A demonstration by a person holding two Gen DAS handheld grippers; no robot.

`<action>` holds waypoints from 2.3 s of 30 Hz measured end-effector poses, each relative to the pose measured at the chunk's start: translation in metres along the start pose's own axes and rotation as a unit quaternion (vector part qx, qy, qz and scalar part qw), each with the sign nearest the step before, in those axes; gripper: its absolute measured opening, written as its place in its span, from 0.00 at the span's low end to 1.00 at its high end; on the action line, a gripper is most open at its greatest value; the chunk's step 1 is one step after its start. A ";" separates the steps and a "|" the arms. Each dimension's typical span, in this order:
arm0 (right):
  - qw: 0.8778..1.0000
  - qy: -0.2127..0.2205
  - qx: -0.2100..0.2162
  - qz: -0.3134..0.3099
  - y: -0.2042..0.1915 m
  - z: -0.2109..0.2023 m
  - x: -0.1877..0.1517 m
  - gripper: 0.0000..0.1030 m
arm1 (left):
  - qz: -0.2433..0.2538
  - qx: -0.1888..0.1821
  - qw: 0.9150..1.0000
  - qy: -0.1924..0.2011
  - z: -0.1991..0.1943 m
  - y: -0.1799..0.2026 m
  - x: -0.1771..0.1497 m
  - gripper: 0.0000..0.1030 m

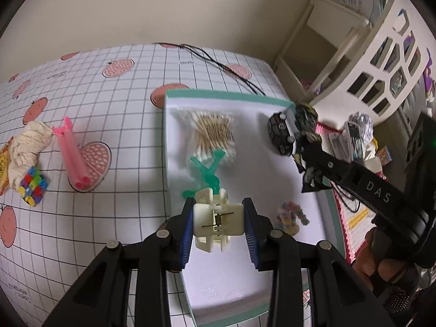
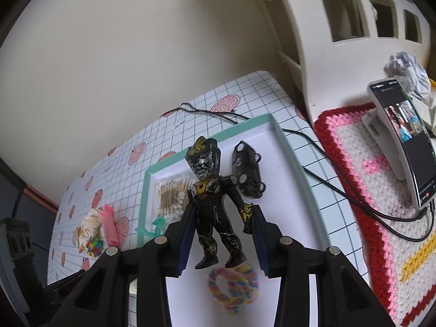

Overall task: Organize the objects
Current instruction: 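Carry the white clip with left gripper while right carries the action figure over the tray, then open left gripper dropping the white clip while right releases the action figure in the tray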

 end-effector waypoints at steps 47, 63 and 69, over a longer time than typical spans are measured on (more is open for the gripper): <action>0.995 -0.031 -0.055 -0.079 -0.029 0.022 -0.017 0.47 | -0.036 0.035 0.998 0.022 -0.008 -0.037 0.008 0.58; 0.994 -0.035 -0.038 -0.099 -0.038 0.027 -0.024 0.94 | -0.097 0.086 0.990 0.062 -0.012 -0.079 0.007 1.00; 0.993 -0.037 -0.040 -0.102 -0.039 0.028 -0.026 1.00 | -0.104 0.088 0.988 0.069 -0.013 -0.083 0.010 1.00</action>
Point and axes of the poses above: each gripper's, at about its wrist camera, not at the fingertips, and z roughly the way its jaws point, y to its right, x to its top, the point moved 1 cm from there along z, roughly the way its jaws point, and after that the axes turned 2 degrees about -y, right-handed, at the moved point
